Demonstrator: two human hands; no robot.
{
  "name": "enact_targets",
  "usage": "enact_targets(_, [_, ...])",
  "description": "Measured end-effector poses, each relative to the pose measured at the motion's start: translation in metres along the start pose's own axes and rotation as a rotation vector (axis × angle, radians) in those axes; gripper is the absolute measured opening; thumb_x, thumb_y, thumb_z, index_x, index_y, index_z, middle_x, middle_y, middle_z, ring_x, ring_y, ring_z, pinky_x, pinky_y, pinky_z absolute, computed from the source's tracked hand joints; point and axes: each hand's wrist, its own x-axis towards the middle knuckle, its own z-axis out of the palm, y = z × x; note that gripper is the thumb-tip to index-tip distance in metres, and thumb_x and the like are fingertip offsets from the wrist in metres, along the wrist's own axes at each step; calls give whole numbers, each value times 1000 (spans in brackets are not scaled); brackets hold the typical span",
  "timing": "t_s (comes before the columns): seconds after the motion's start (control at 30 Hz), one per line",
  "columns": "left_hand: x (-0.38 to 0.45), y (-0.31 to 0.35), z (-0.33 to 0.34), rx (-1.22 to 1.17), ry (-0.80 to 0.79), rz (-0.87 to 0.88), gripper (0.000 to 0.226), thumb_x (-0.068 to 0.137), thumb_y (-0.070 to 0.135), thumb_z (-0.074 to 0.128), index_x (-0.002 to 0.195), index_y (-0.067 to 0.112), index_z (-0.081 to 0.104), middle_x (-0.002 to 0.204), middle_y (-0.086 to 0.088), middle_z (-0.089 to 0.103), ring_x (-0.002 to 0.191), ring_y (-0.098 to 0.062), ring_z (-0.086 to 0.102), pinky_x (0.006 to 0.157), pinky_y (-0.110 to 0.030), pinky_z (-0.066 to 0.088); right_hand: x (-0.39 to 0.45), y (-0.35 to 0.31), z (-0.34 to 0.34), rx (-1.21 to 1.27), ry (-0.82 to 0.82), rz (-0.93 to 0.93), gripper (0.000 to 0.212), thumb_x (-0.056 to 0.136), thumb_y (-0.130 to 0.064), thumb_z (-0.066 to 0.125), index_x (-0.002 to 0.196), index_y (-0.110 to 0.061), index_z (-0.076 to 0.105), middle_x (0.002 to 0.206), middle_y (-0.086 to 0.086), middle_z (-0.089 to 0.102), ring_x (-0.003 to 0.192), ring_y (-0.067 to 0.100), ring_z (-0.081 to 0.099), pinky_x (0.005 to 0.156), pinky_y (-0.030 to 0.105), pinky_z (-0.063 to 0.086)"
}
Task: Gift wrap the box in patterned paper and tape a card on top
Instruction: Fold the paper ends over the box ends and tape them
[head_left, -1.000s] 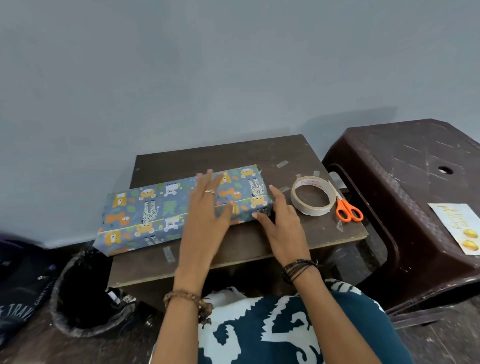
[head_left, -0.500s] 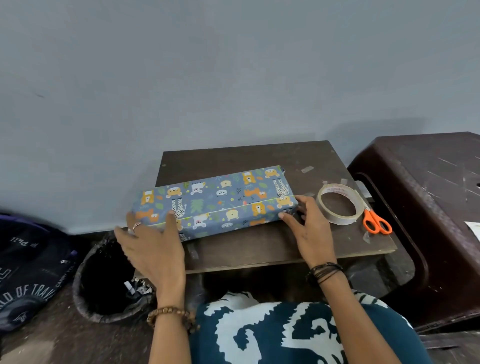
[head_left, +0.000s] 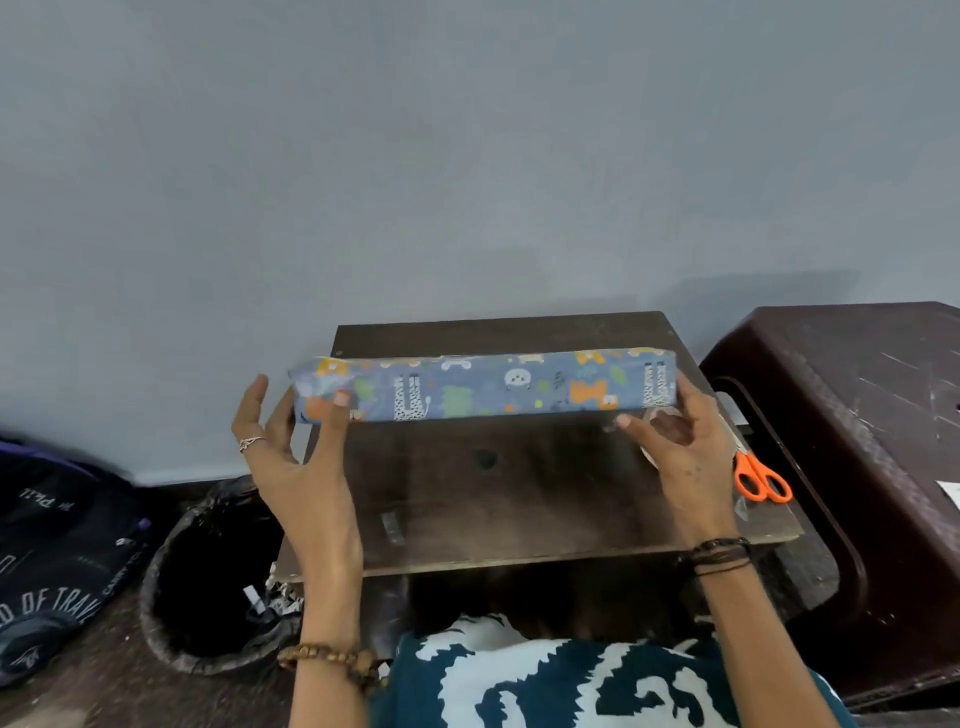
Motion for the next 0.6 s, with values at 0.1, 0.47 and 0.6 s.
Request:
enact_targets(0.1, [0, 7, 5, -150, -58, 0, 66, 70, 25, 77, 127, 27, 44, 131, -9, 53, 127, -7, 45, 93, -17, 44, 9, -11, -10, 102, 49, -13, 48, 72, -7, 76, 106, -35, 57, 114, 8, 51, 102, 7, 58, 91, 26, 48])
enact_targets(0.47, [17, 14, 70, -37, -127, 143, 52, 78, 3, 70, 124, 20, 54, 124, 4, 60, 108, 5, 57, 90, -15, 48, 71, -29, -1, 160, 178, -31, 27, 89, -32, 60, 107, -12, 61, 110, 5, 54, 96, 13, 59, 74, 24, 51])
enact_targets(0.6, [20, -1, 80, 30, -63, 167, 50, 79, 8, 71, 126, 21, 58, 116, 8, 65, 101, 2, 60, 82, -11, 48, 82, -19, 1, 129, 125, 18, 34, 81, -49, 62, 98, -20, 63, 110, 11, 62, 91, 17, 58, 78, 37, 51])
